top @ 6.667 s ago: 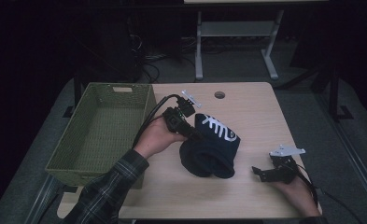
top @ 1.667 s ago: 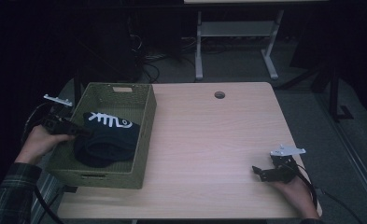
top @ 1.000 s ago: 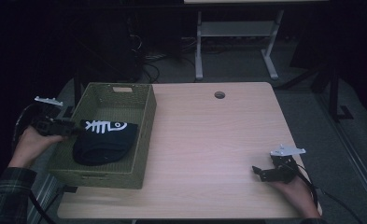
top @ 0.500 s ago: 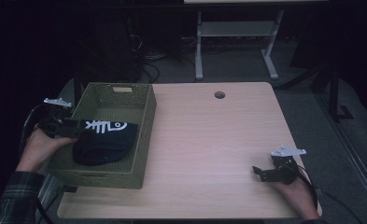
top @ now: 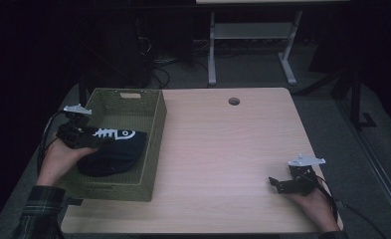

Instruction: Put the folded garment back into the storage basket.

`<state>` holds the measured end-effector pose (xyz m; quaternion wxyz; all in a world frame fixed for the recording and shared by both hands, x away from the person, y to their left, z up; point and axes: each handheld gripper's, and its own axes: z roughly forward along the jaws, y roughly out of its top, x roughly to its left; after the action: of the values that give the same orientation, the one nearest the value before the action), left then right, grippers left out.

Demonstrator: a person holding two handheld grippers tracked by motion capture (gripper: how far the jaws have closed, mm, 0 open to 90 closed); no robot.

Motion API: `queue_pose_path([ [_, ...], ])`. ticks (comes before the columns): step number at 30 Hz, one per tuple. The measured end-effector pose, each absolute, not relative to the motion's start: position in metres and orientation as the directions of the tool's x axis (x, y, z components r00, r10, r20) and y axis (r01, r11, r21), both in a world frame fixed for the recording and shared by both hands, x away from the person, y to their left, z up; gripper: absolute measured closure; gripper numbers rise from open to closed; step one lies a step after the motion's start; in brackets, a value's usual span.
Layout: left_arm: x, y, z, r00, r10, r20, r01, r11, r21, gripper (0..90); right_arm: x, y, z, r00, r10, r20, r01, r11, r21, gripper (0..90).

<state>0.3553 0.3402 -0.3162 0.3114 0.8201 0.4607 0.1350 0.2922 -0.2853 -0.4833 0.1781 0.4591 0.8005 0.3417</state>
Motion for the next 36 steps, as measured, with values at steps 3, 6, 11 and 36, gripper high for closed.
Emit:
queue_pose_path([
  [3,0.355,0.334,-0.316,0.543,0.837,-0.069,0.664,-0.378,0.646,13.0,0.292,-0.285,-0.483,-0.515,0.857,0.029,0.613,0.345,0.711,5.2],
  [6,0.355,0.322,-0.316,0.558,0.827,-0.064,0.654,-0.391,0.648,13.1,0.292,-0.285,-0.483,-0.515,0.857,0.029,0.613,0.345,0.71,5.2],
  [11,0.355,0.299,-0.316,0.581,0.812,-0.063,0.63,-0.399,0.666,13.4,0.292,-0.285,-0.483,-0.517,0.856,0.027,0.612,0.347,0.71,5.2],
  [36,0.35,0.184,-0.329,0.742,0.666,-0.074,0.507,-0.486,0.713,13.6,0.292,-0.286,-0.483,-0.517,0.855,0.027,0.612,0.348,0.71,5.2],
])
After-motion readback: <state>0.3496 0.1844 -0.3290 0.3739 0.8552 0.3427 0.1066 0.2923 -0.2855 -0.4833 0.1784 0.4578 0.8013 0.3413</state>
